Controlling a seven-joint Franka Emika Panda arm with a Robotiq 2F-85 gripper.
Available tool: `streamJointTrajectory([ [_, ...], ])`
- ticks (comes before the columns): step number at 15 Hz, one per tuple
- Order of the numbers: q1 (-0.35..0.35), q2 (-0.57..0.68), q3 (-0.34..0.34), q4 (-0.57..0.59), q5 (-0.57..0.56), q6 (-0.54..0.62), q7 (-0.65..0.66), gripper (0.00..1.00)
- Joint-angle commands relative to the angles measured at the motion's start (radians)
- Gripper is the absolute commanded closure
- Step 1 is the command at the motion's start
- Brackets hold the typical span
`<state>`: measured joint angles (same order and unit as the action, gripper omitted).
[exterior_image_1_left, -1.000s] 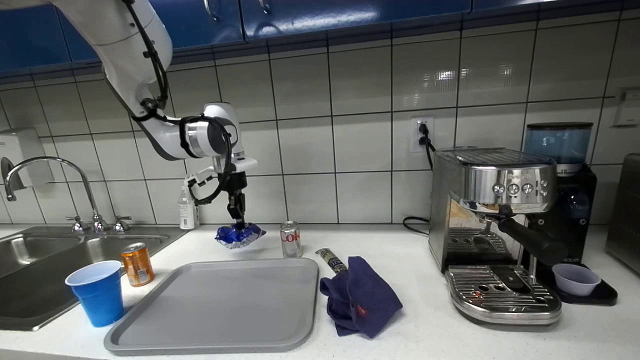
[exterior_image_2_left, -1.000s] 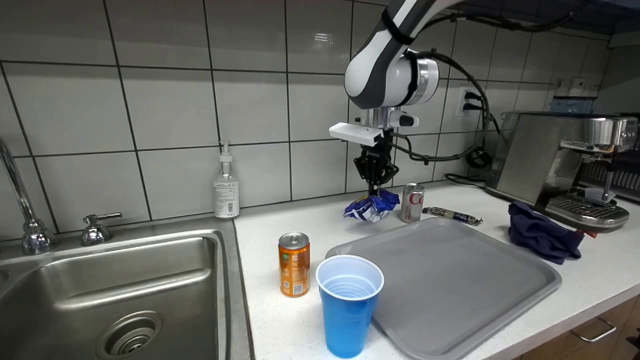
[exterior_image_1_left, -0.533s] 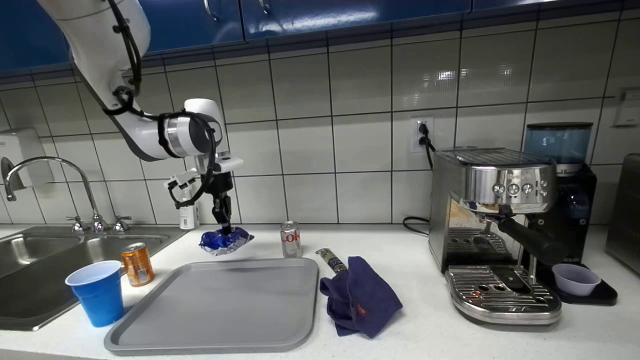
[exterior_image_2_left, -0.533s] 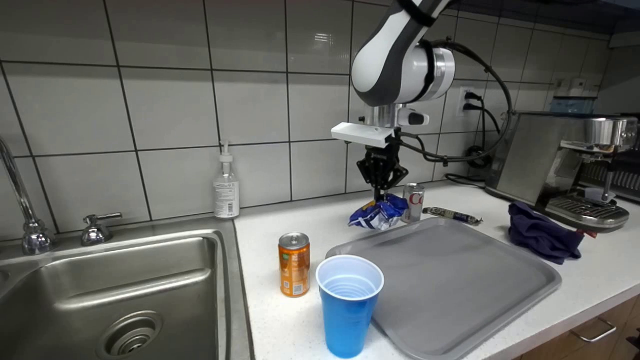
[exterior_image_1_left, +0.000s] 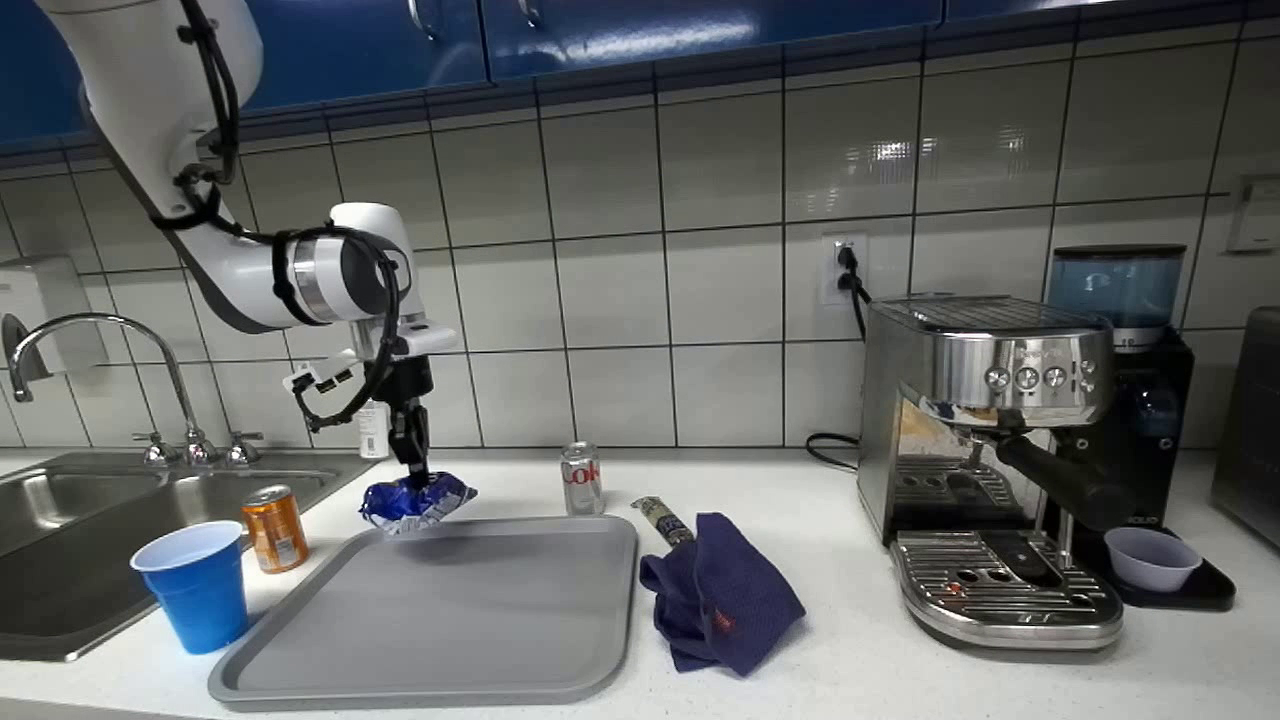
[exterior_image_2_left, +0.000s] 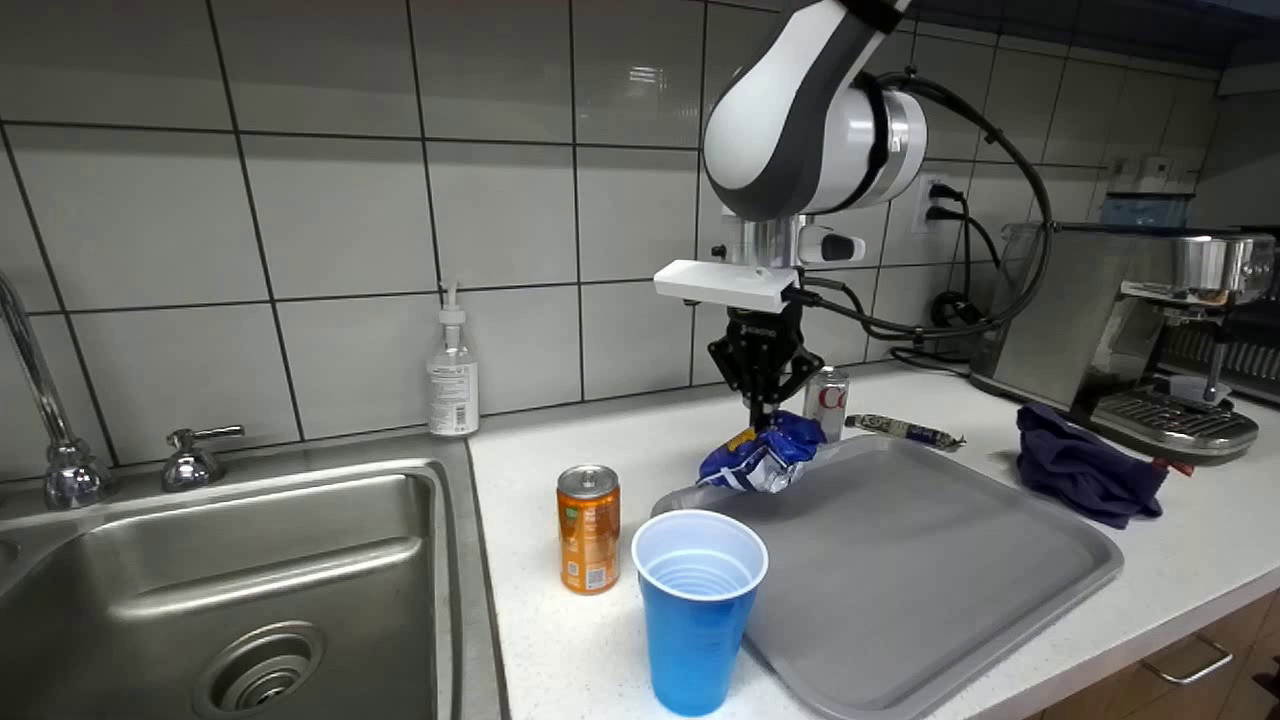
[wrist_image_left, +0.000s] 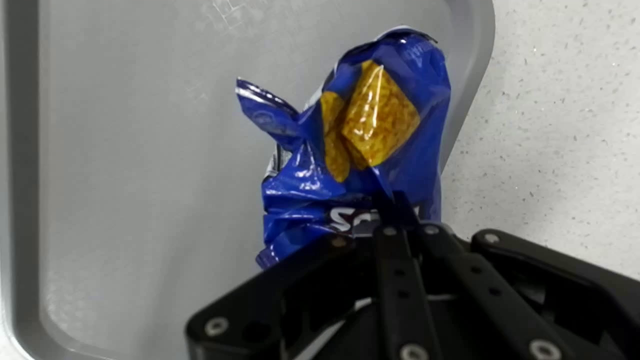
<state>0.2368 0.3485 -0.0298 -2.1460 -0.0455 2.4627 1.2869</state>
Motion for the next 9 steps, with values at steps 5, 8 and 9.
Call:
streamJointTrajectory([
  [5,0.019,-0.012,0.022,-0.056,-0.042,0.035,0.013,1.0],
  [8,0.025,-0.001,0.021,-0.054,-0.05,0.04,0.016,1.0],
  [9,0.026,0.001,0.02,-0.052,-0.051,0.041,0.015,1.0],
])
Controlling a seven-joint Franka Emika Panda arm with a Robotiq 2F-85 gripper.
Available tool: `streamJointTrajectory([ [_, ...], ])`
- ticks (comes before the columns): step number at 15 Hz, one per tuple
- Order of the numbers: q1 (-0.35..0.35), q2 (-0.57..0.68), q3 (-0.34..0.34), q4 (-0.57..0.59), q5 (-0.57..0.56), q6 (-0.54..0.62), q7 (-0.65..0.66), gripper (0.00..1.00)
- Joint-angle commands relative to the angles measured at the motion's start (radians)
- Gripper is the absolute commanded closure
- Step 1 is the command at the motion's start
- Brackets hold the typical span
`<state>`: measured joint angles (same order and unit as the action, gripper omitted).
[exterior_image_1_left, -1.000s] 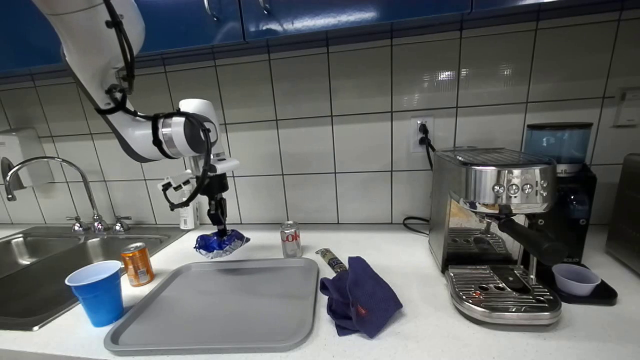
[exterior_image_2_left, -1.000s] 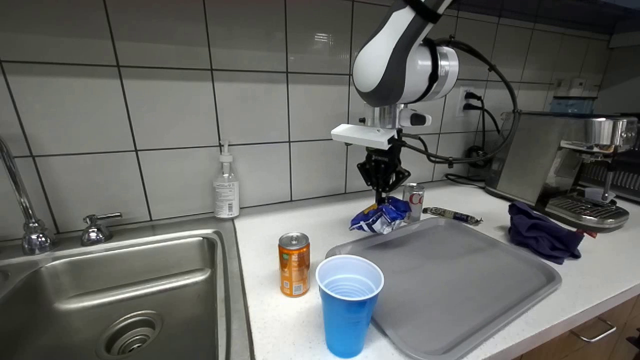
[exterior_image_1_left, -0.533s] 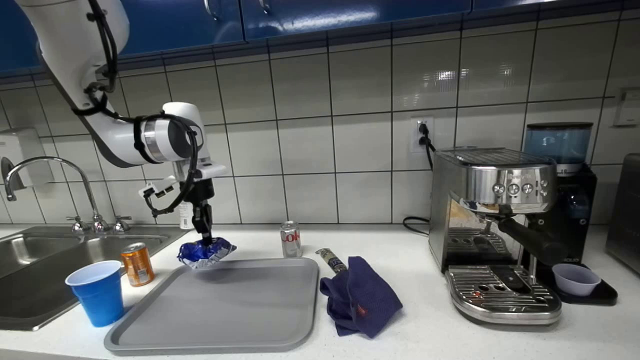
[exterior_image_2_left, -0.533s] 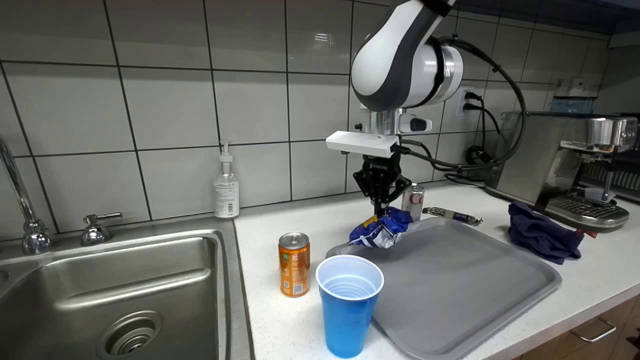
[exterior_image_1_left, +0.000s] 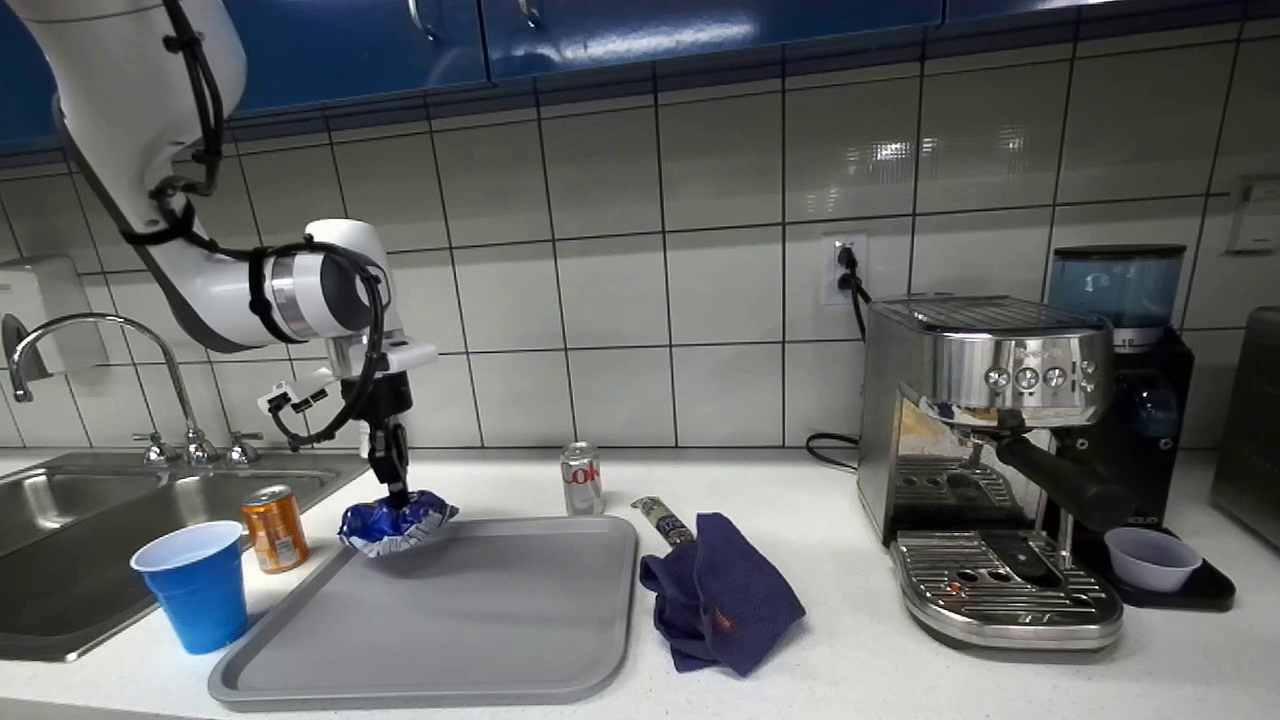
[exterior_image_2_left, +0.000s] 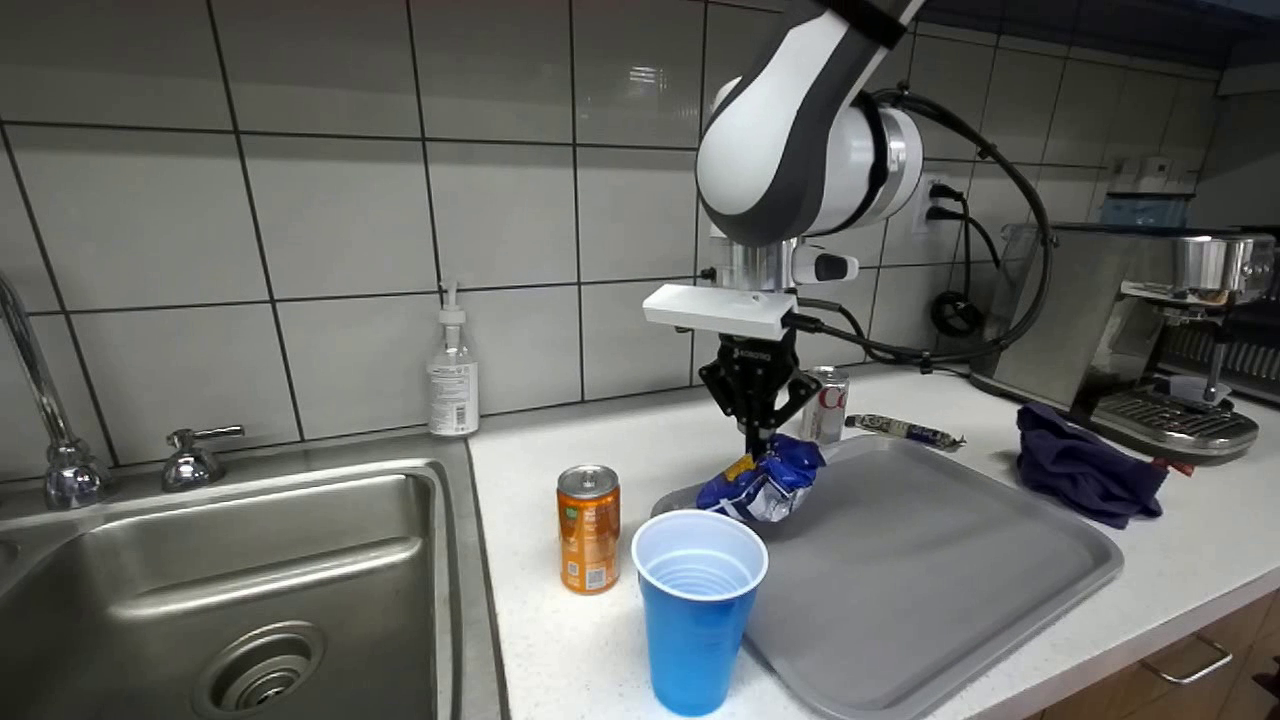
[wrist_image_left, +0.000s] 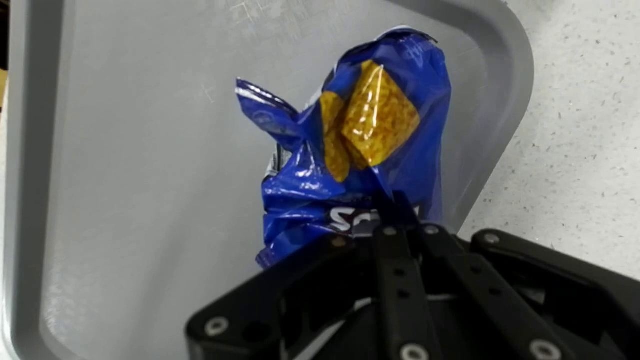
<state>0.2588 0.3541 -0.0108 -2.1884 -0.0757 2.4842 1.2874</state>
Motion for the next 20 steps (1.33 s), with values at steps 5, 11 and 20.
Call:
streamJointTrajectory([
  [5,0.007,0.0,-0.004,-0.008,-0.028,0.02,0.015,0.58],
  [11,0.0,-0.025,-0.005,-0.025,-0.036,0.021,-0.005,0.13],
  [20,-0.065,-0.121,0.023,-0.087,-0.003,0.004,-0.277,0.0],
])
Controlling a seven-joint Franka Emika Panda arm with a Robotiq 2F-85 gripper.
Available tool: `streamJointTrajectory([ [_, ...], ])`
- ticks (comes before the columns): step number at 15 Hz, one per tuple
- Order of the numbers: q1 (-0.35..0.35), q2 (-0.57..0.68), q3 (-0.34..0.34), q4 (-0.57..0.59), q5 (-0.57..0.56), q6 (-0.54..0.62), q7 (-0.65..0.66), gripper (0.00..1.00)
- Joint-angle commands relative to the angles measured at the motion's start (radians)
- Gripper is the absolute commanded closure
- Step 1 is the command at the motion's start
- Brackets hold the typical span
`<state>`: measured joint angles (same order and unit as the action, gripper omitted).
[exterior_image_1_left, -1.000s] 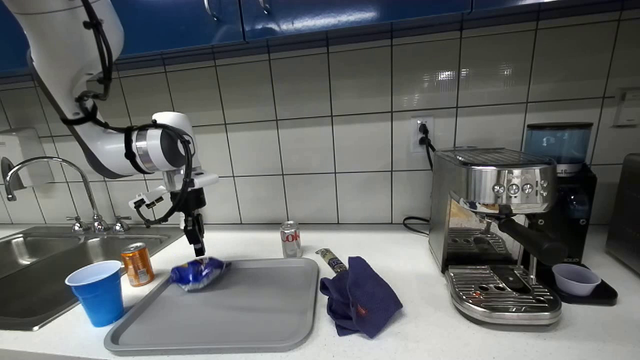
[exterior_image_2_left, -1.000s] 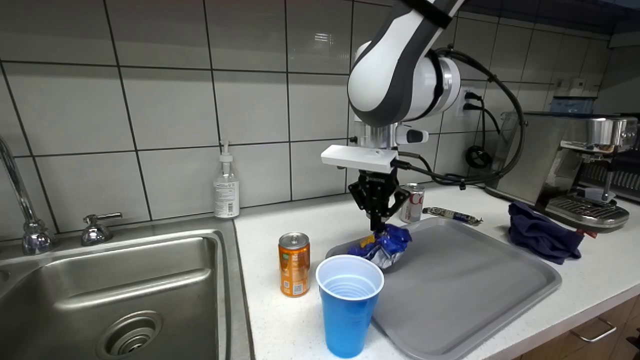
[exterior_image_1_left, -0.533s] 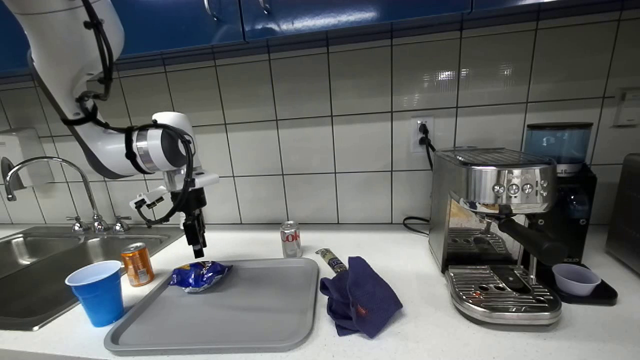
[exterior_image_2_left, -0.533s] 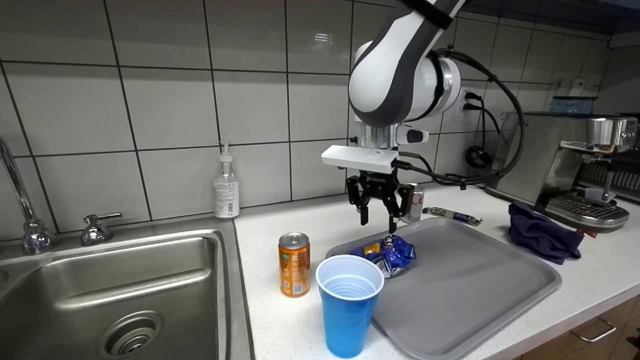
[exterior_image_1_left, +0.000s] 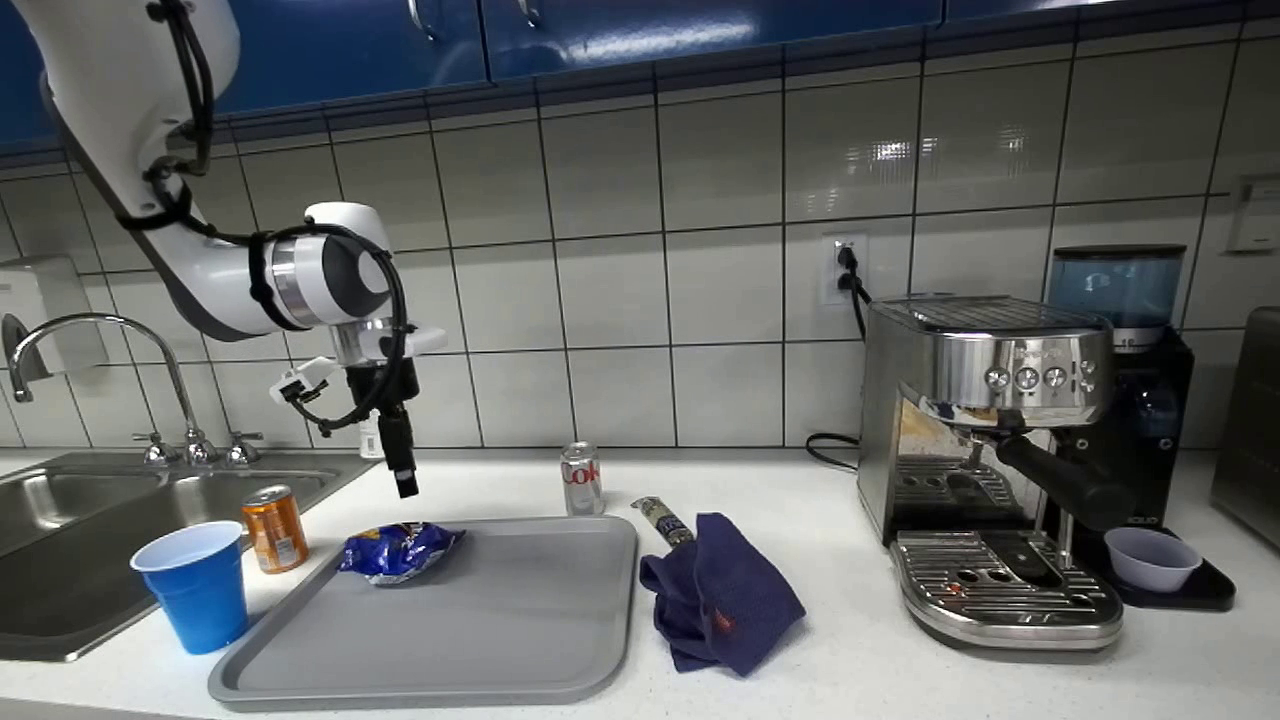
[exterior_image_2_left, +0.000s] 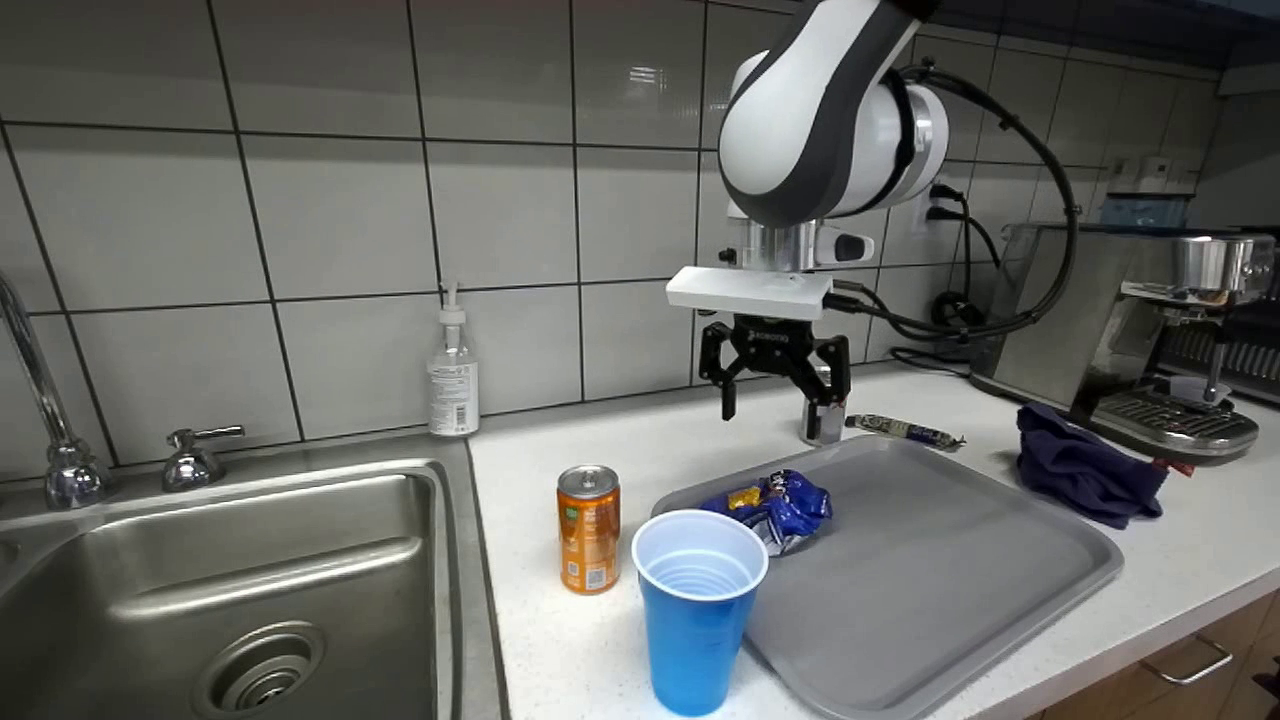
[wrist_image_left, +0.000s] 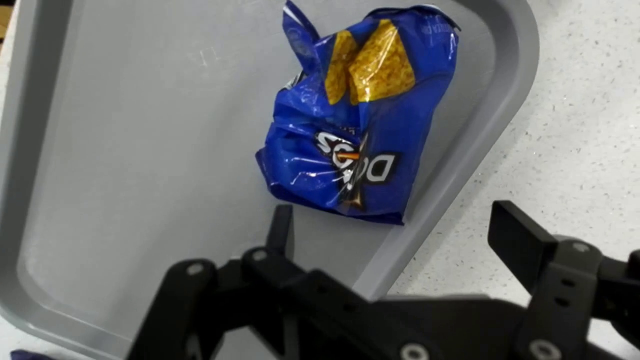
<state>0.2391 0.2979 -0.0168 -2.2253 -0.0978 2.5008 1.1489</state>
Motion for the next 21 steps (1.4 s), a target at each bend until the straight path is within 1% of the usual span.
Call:
streamJointTrajectory([
  [1,-0.055,-0.075,0.033,-0.058,0.026,-0.013,-0.188,0.0],
  [3,-0.067,-0.093,0.033,-0.075,0.033,-0.009,-0.28,0.0],
  [4,-0.081,-0.102,0.041,-0.085,0.051,-0.007,-0.359,0.0],
  [7,-0.089,-0.11,0.035,-0.091,0.074,-0.029,-0.479,0.0],
  [8,-0.065,-0.068,0.016,-0.06,0.046,-0.006,-0.393,0.0],
  [11,-0.071,-0.073,0.016,-0.068,0.055,-0.007,-0.443,0.0],
  [18,-0.07,-0.073,0.019,-0.07,0.056,-0.007,-0.447,0.0],
  [21,-0.074,-0.111,0.023,-0.112,0.05,0.055,-0.483,0.0],
])
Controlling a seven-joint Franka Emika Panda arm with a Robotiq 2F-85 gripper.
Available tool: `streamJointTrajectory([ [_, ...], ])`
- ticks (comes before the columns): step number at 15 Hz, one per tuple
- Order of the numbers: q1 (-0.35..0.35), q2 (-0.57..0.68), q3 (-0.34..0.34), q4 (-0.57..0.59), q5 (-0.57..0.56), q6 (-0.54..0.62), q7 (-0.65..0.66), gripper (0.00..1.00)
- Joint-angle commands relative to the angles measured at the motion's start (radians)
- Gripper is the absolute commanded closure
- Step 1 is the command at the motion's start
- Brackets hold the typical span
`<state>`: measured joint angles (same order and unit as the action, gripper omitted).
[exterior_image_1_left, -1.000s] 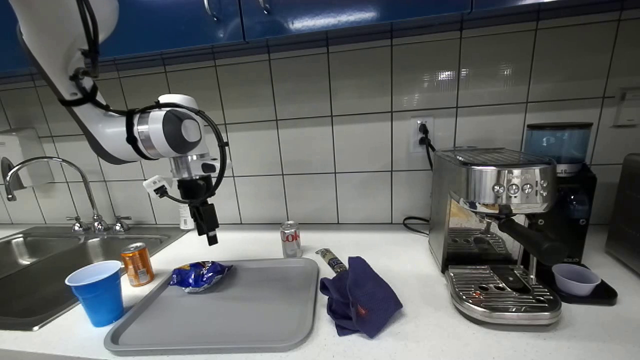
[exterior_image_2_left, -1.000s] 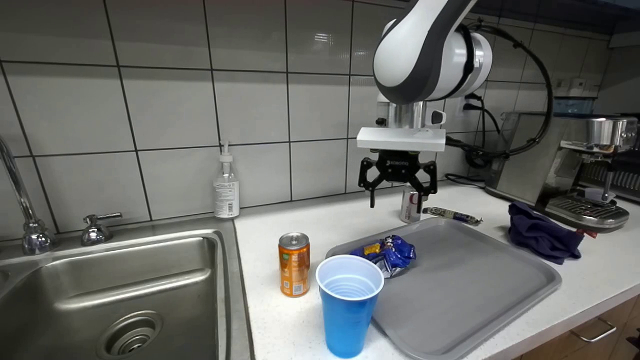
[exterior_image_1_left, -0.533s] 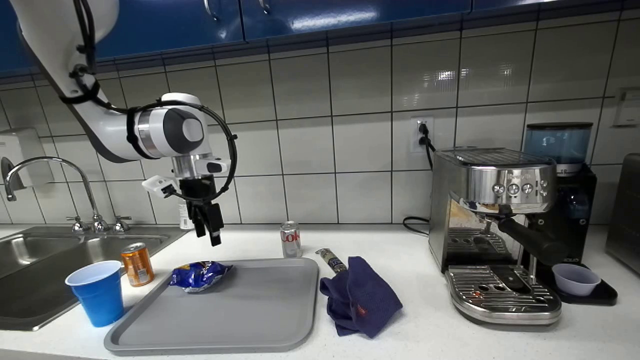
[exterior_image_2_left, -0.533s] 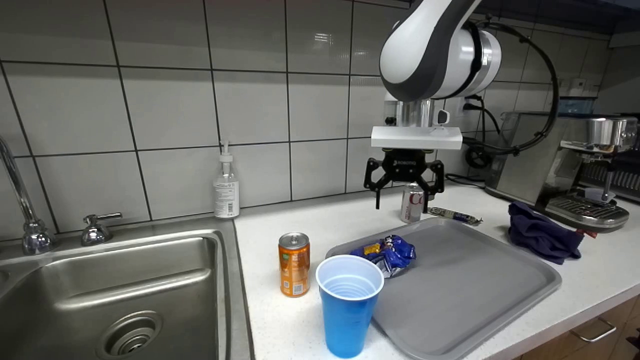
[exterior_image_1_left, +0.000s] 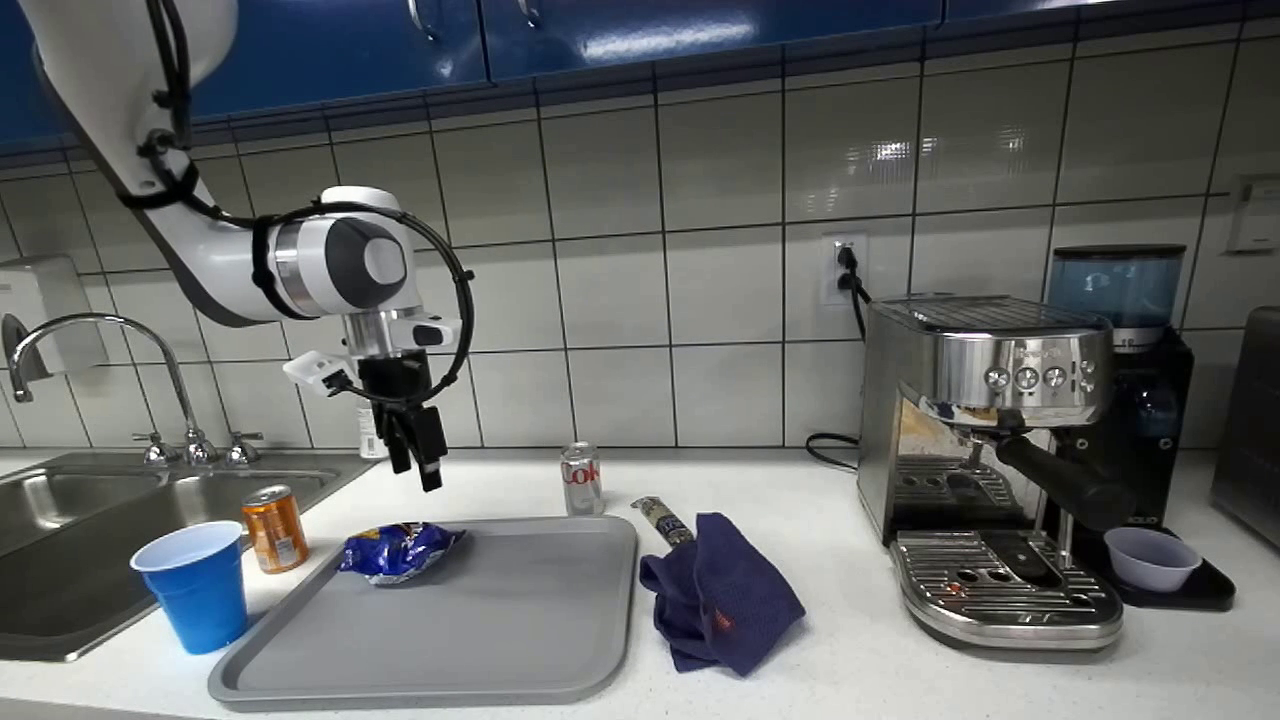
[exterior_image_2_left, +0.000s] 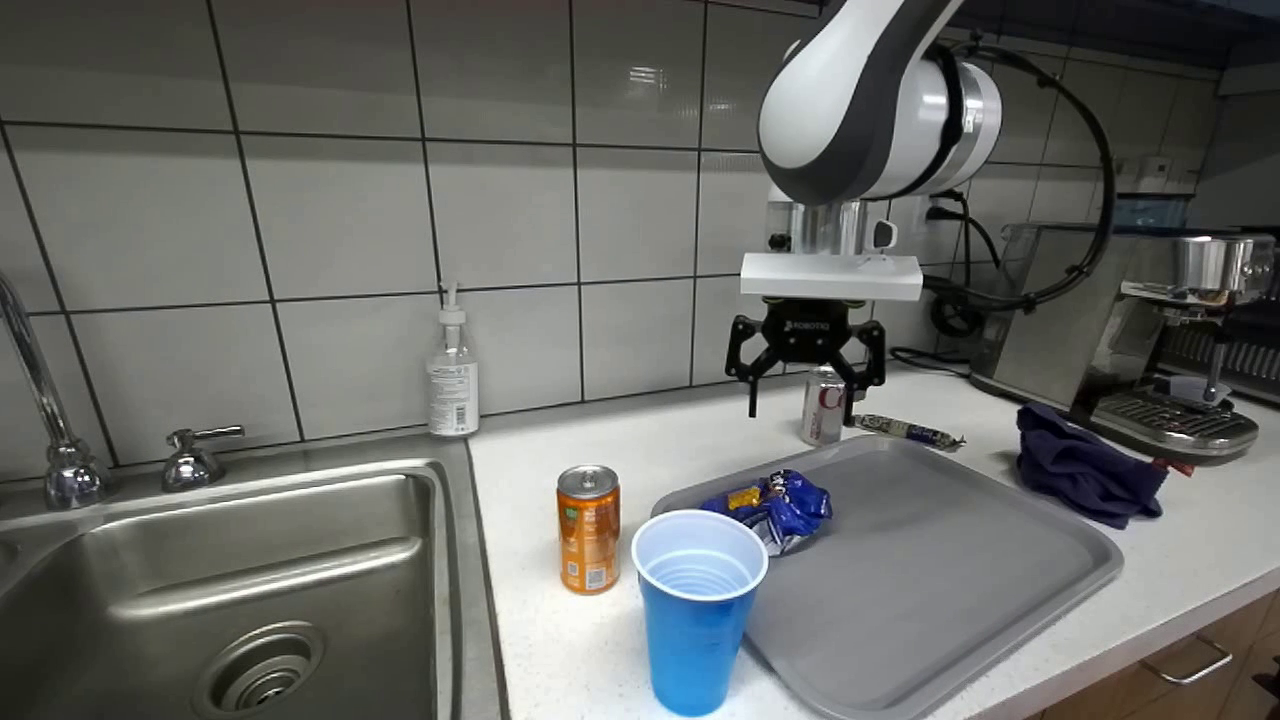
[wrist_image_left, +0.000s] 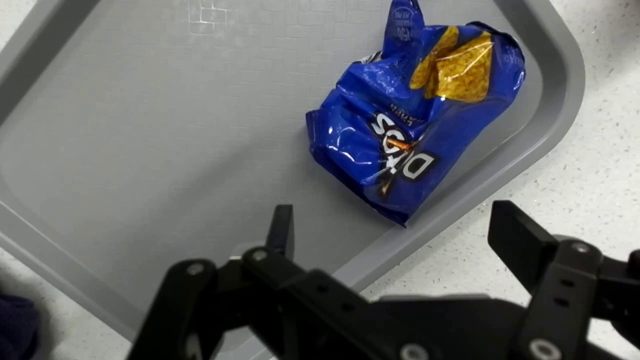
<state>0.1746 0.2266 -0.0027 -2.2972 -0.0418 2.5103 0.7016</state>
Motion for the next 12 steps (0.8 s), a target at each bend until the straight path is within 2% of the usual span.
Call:
streamJointTrajectory([
  [1,-0.01,-0.048,0.008,-0.05,-0.011,0.064,-0.049,0.0],
  [6,-0.023,-0.111,0.022,-0.124,0.026,0.134,-0.187,0.0],
  [12,-0.025,-0.204,0.042,-0.215,0.09,0.175,-0.296,0.0],
])
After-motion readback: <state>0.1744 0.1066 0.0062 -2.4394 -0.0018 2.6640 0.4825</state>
